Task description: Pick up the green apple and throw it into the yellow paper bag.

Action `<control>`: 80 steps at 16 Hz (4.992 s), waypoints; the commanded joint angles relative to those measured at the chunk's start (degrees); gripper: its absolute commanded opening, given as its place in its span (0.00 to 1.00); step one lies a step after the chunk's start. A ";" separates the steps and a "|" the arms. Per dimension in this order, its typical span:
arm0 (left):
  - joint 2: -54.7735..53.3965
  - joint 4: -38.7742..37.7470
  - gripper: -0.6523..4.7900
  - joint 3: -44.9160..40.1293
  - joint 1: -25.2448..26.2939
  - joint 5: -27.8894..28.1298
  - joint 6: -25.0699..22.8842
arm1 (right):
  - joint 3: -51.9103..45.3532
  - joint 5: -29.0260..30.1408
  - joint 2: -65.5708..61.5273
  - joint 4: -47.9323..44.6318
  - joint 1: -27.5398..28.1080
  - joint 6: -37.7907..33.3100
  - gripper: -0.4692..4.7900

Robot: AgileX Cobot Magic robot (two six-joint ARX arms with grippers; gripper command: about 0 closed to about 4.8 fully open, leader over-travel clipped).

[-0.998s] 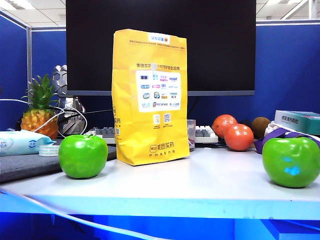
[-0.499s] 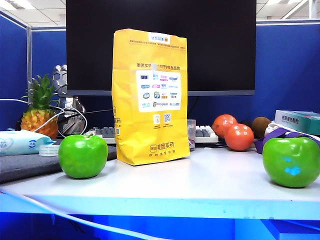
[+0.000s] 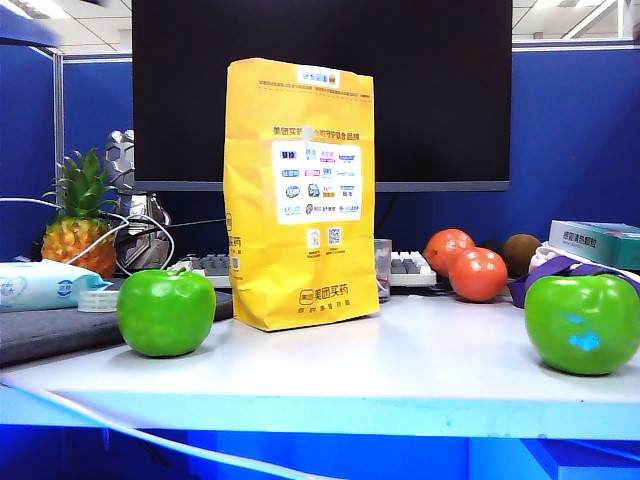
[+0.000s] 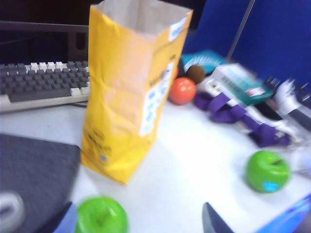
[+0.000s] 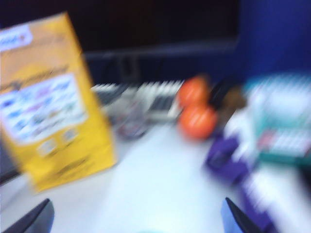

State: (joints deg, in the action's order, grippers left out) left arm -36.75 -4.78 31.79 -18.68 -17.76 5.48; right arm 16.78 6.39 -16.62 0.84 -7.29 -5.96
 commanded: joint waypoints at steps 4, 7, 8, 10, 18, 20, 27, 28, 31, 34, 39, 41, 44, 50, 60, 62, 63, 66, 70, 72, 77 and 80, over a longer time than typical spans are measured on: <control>-14.60 -9.44 0.75 14.58 -0.02 -2.62 -5.09 | 10.14 -0.07 -22.82 7.30 -0.11 2.60 1.00; -18.18 -10.10 0.75 15.34 -0.04 -5.14 -5.09 | 14.38 6.47 -35.45 10.10 -0.11 2.56 1.00; -19.17 -10.60 0.75 15.34 -0.04 -5.84 -5.07 | 15.12 7.58 -38.01 10.05 -0.11 2.62 1.00; -20.68 -11.28 0.75 15.32 -0.04 -6.60 -6.14 | 16.39 7.93 -43.43 9.16 -0.09 3.58 1.00; -21.05 -11.47 0.75 15.32 -0.20 -9.53 -6.14 | 16.57 9.03 -55.17 7.13 -0.09 6.08 1.00; -21.05 -11.50 0.75 15.32 -0.20 -13.11 -6.12 | 16.55 9.22 -56.52 7.08 -0.11 6.03 1.00; -22.88 -14.27 0.75 15.32 -0.20 -34.25 -6.82 | 16.52 8.79 -56.76 9.20 -0.09 6.03 1.00; -23.30 -14.93 0.75 15.32 -0.20 -37.92 -7.02 | 16.52 8.74 -56.76 10.14 -0.09 6.03 1.00; -23.41 -14.95 0.75 15.34 -0.22 -41.90 -6.99 | 16.52 8.76 -56.76 11.65 -0.09 6.01 1.00; -23.41 -15.93 0.75 15.32 -0.22 -41.83 -6.99 | 16.52 8.70 -56.83 12.85 -0.09 6.03 0.66; -23.39 -13.57 0.75 15.37 -0.22 -38.14 -6.95 | 17.59 9.99 -56.87 6.78 -0.07 5.99 0.29; -23.39 -9.44 0.75 15.39 -0.22 -37.29 -5.42 | 21.18 12.04 -56.85 6.45 -0.07 5.95 0.29; -23.30 -1.60 0.75 15.41 -0.20 -31.21 -1.97 | 30.38 14.34 -56.85 6.91 -0.94 4.31 0.29; -22.93 1.27 0.75 20.31 -0.22 -3.28 -7.39 | 49.94 20.79 -57.16 7.02 -8.81 4.31 0.29; -22.95 2.27 0.75 21.11 -0.22 -1.81 -12.96 | 81.13 28.65 -79.80 8.07 -13.68 4.33 0.29; -22.95 2.16 0.75 21.11 -0.20 -1.79 -12.94 | 85.29 29.75 -83.84 8.37 -13.70 3.91 0.29; -22.95 2.01 0.75 21.11 -0.20 -1.77 -12.96 | 86.99 29.77 -85.44 9.33 -13.70 3.61 0.29; -22.97 1.90 0.75 21.11 -0.20 -1.77 -12.96 | 87.45 29.59 -87.23 6.86 -13.68 3.69 0.58; -23.04 1.88 0.75 21.11 -0.20 -1.77 -12.96 | 87.60 29.55 -87.47 0.59 -13.66 4.04 1.00; -23.04 1.86 0.75 21.11 -0.20 -1.77 -12.98 | 87.78 29.73 -87.36 0.66 -13.66 3.34 1.00; -17.05 -6.10 0.75 21.09 -0.20 6.93 -21.97 | 87.69 25.64 -79.52 15.15 -13.66 10.97 1.00; -9.20 -7.80 0.75 21.05 -0.17 11.76 -22.01 | 87.38 17.66 -71.71 24.04 -13.66 17.22 1.00</control>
State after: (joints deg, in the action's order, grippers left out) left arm -47.18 -12.36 52.69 -18.92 -6.74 -16.29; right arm 104.05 26.13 -89.97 23.53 -20.95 9.96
